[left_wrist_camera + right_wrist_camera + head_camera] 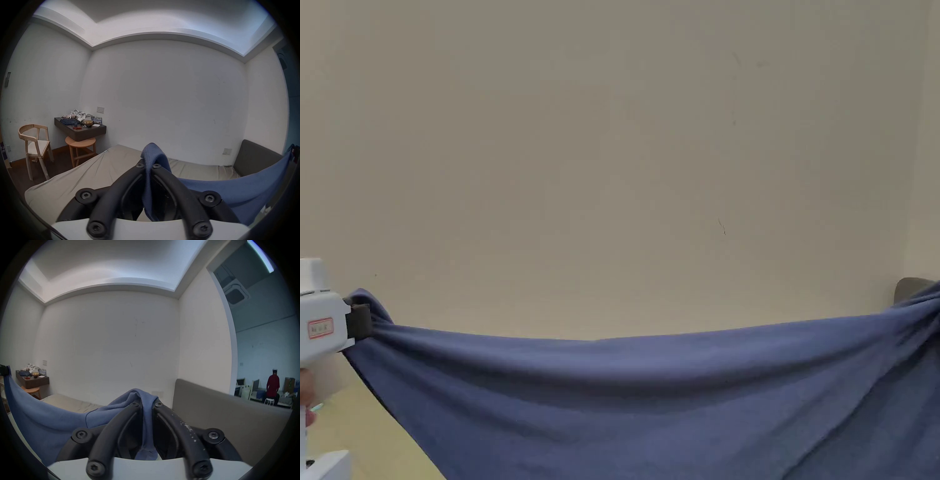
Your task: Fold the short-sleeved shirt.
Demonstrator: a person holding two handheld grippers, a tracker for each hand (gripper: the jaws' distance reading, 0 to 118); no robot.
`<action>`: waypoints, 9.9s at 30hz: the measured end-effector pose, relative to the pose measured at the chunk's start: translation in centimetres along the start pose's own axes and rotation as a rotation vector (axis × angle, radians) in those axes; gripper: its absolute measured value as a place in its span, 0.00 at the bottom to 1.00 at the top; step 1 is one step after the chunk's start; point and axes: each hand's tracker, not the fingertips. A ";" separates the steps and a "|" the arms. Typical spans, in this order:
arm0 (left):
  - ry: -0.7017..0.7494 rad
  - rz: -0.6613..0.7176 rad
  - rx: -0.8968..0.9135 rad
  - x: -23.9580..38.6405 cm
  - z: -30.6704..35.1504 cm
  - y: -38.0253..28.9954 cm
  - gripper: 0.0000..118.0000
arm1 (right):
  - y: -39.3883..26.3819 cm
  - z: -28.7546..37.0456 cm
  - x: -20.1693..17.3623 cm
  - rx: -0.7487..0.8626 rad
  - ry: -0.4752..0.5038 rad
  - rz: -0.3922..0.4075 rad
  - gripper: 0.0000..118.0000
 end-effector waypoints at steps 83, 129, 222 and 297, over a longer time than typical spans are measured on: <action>0.014 -0.069 -0.394 -7.5 37.8 -37.5 0.00 | -33.4 40.9 -12.9 -0.352 0.532 -0.027 0.01; -0.007 0.086 -0.543 -10.0 19.9 -41.2 0.01 | -40.6 -10.7 -24.3 -0.847 0.640 0.195 0.91; 0.010 -0.126 -0.112 3.8 7.2 -24.8 0.01 | -23.9 11.2 -4.6 -0.125 0.227 -0.037 0.06; -0.172 -0.306 -0.698 -7.4 24.2 -45.4 0.02 | -35.9 46.3 -8.7 -0.567 0.463 -0.029 0.01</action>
